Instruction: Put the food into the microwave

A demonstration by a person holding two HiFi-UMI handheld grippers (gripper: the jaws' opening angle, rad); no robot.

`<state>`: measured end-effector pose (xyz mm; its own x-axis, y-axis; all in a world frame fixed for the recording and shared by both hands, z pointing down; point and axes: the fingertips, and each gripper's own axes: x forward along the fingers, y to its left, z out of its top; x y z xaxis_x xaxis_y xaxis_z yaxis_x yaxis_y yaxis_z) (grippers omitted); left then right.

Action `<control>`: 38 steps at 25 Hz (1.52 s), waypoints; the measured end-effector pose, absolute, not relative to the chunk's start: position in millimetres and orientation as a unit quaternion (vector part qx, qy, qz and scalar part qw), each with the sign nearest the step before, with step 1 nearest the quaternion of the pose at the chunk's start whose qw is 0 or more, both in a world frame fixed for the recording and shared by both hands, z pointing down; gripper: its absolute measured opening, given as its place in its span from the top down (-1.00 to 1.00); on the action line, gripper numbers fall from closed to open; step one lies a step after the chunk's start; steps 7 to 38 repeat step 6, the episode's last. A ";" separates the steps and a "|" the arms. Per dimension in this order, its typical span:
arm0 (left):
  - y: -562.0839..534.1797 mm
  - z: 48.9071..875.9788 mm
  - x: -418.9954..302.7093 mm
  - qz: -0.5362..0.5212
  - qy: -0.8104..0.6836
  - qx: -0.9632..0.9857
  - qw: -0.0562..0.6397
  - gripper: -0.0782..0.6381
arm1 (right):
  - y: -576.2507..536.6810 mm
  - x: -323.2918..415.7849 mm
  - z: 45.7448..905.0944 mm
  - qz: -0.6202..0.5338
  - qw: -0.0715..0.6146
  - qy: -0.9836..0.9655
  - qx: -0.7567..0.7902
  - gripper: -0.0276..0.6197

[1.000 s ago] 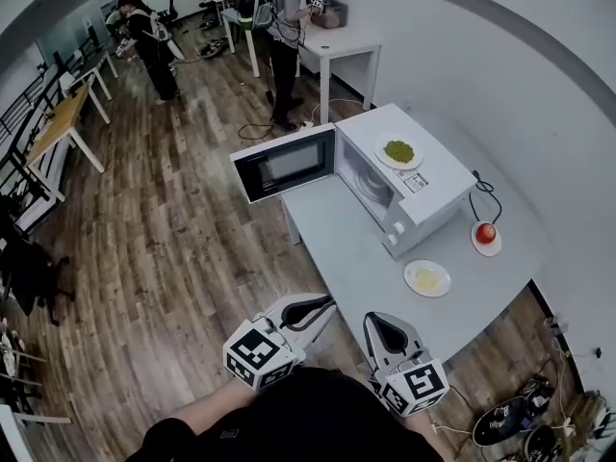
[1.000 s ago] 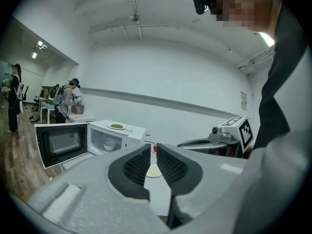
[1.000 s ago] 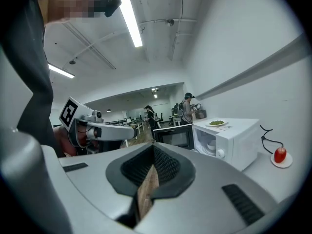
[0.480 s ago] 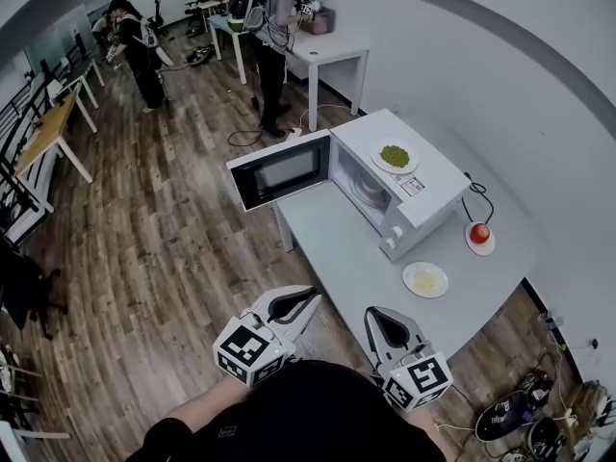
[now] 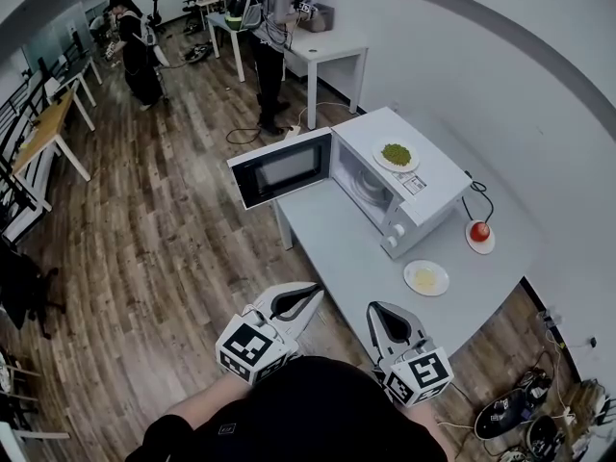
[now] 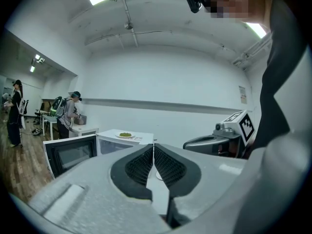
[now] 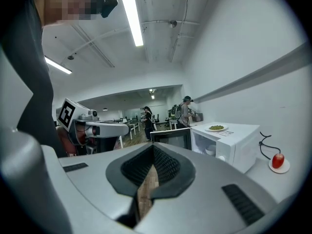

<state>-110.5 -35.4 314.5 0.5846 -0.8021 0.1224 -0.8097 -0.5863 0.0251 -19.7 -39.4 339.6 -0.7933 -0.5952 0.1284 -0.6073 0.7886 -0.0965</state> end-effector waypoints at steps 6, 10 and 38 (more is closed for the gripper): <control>-31.4 312.7 -112.2 0.049 -0.448 0.892 0.036 0.75 | -37.2 -24.7 342.4 0.067 0.049 -0.944 0.318 0.87; -31.4 312.7 -112.2 0.049 -0.448 0.892 0.036 0.75 | -37.2 -24.7 342.4 0.067 0.049 -0.944 0.318 0.87; -31.4 312.7 -112.2 0.049 -0.448 0.892 0.036 0.75 | -37.2 -24.7 342.4 0.067 0.049 -0.944 0.318 0.87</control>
